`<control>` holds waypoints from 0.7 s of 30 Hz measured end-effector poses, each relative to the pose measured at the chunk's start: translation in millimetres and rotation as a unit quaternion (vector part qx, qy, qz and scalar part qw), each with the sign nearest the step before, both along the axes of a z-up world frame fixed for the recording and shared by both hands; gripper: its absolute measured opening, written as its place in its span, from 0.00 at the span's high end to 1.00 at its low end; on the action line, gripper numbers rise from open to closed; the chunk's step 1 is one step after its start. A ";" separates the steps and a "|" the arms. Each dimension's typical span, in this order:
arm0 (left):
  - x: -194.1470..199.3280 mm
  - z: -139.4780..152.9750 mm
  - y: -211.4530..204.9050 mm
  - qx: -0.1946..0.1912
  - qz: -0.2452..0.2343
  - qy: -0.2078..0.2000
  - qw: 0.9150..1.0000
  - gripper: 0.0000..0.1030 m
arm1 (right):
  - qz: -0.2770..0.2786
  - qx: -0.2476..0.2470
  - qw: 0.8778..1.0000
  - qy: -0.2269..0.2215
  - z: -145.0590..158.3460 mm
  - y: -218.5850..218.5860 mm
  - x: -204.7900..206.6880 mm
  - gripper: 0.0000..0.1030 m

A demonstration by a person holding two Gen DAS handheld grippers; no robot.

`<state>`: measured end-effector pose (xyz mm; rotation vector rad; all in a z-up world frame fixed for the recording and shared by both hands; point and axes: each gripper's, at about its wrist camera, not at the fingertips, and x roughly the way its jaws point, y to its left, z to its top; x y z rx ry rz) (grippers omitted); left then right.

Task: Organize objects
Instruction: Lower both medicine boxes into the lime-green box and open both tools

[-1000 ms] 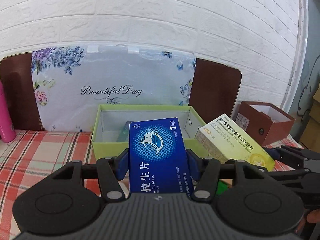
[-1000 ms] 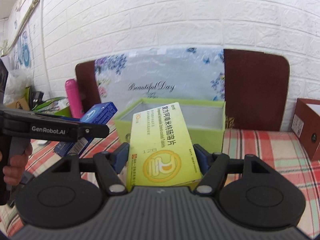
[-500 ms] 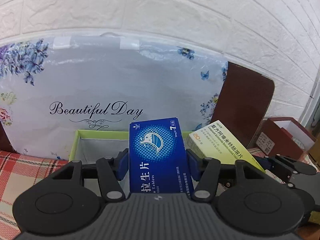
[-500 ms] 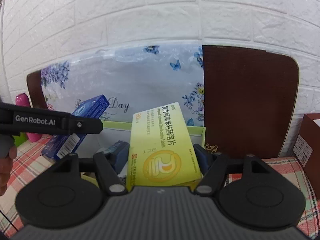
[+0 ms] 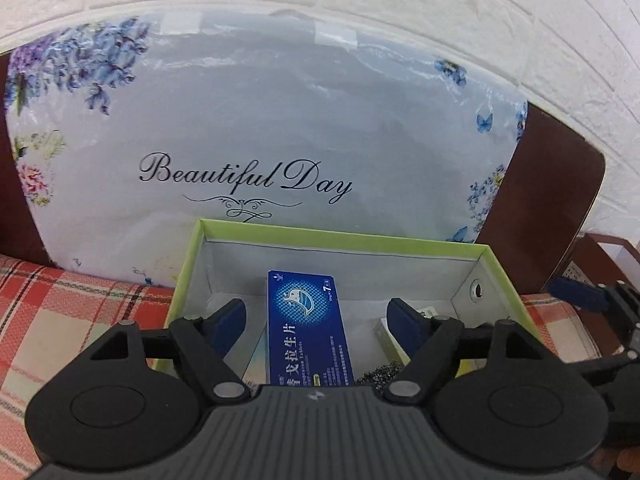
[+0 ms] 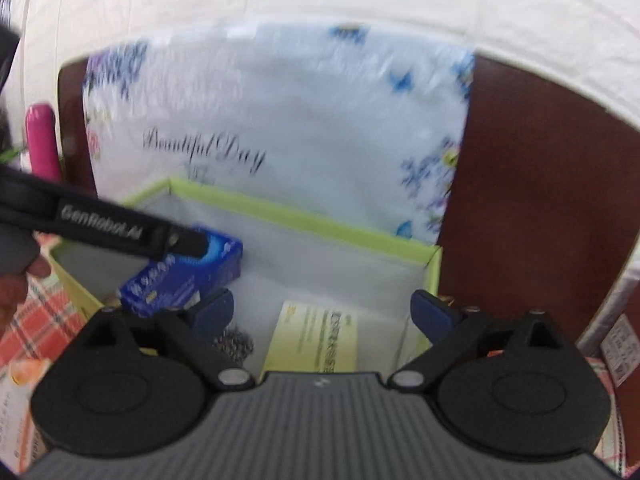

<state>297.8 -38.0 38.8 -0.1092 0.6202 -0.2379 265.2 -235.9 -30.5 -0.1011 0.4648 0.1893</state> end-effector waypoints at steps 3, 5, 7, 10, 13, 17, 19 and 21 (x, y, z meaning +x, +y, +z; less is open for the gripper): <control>-29.7 11.9 6.8 0.005 0.007 0.001 1.000 0.22 | -0.028 0.054 0.998 -0.030 25.1 -17.3 -28.9 0.00; -53.3 14.8 11.7 0.005 0.007 -0.002 1.000 0.22 | -0.030 0.092 0.994 -0.041 37.9 -27.4 -53.0 0.00; -75.8 13.9 12.4 0.004 0.003 0.000 1.000 0.22 | -0.025 0.119 0.992 -0.044 42.9 -34.1 -77.7 0.00; -108.7 7.4 7.4 0.009 0.001 0.004 1.000 0.22 | -0.027 0.129 0.990 -0.042 41.3 -35.7 -116.1 0.00; -138.1 -1.2 3.9 0.017 0.004 0.013 1.000 0.22 | -0.031 0.126 0.991 -0.034 33.5 -35.1 -145.8 0.00; -167.6 -17.3 3.3 0.022 0.011 0.031 0.999 0.22 | -0.039 0.120 0.992 -0.009 15.3 -33.1 -181.6 0.00; -178.0 -25.9 5.9 0.021 0.016 0.044 0.999 0.22 | -0.037 0.118 0.992 0.006 6.4 -31.7 -192.8 0.00; -186.4 -34.0 8.5 0.023 0.022 0.056 0.998 0.22 | -0.038 0.114 0.993 0.018 -1.8 -29.1 -201.7 0.00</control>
